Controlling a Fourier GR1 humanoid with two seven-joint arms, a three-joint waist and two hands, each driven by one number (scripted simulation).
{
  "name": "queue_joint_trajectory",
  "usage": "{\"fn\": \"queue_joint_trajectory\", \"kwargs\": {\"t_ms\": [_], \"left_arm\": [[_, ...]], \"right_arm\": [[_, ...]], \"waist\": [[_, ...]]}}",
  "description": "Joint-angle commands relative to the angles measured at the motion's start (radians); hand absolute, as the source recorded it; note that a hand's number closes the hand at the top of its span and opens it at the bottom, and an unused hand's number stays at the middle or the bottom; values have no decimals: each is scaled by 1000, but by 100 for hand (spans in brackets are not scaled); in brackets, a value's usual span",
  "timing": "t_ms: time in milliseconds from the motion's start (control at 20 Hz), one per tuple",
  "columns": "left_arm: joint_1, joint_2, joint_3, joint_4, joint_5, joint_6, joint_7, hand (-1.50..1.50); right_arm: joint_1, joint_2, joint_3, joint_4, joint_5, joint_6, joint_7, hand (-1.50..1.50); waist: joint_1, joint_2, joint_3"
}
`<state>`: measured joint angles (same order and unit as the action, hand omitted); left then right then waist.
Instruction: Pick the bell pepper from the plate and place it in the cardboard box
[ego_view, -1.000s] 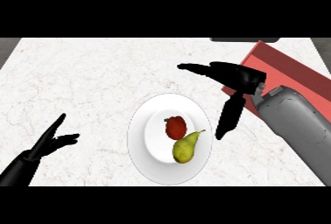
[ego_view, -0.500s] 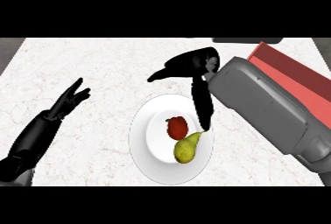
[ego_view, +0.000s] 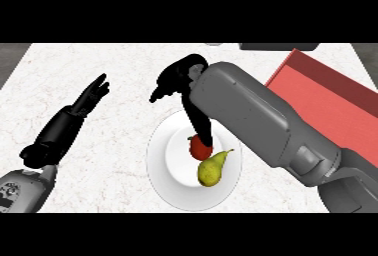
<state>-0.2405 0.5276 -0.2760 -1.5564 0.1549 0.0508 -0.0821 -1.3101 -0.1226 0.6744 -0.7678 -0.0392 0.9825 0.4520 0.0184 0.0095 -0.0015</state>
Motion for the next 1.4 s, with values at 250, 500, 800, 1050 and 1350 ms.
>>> {"fn": "queue_joint_trajectory", "kwargs": {"t_ms": [250, 500, 800, 1050, 1350], "left_arm": [[34, -15, 34, 7, -27, -50, -29, 0], [15, -74, 19, -9, -67, -22, 20, 0], [-19, -76, 71, 44, -72, -75, -3, 0], [-35, -126, 56, 36, -113, -45, 22, 0], [55, -84, 115, 58, -102, -127, -78, 0]], "right_arm": [[0, 82, -11, 84, 100, 53, 22, -150], [25, 95, 5, 85, 217, -23, -43, -150], [57, 122, 29, 103, 258, -36, -58, -150], [105, 103, 94, 149, 397, -57, -191, -150], [143, 122, 80, 152, 423, -64, -199, -150]], "waist": [[-1, -7, 1], [-1, -5, 1], [1, -5, 1], [-4, -4, 2], [-1, -6, 1]]}}
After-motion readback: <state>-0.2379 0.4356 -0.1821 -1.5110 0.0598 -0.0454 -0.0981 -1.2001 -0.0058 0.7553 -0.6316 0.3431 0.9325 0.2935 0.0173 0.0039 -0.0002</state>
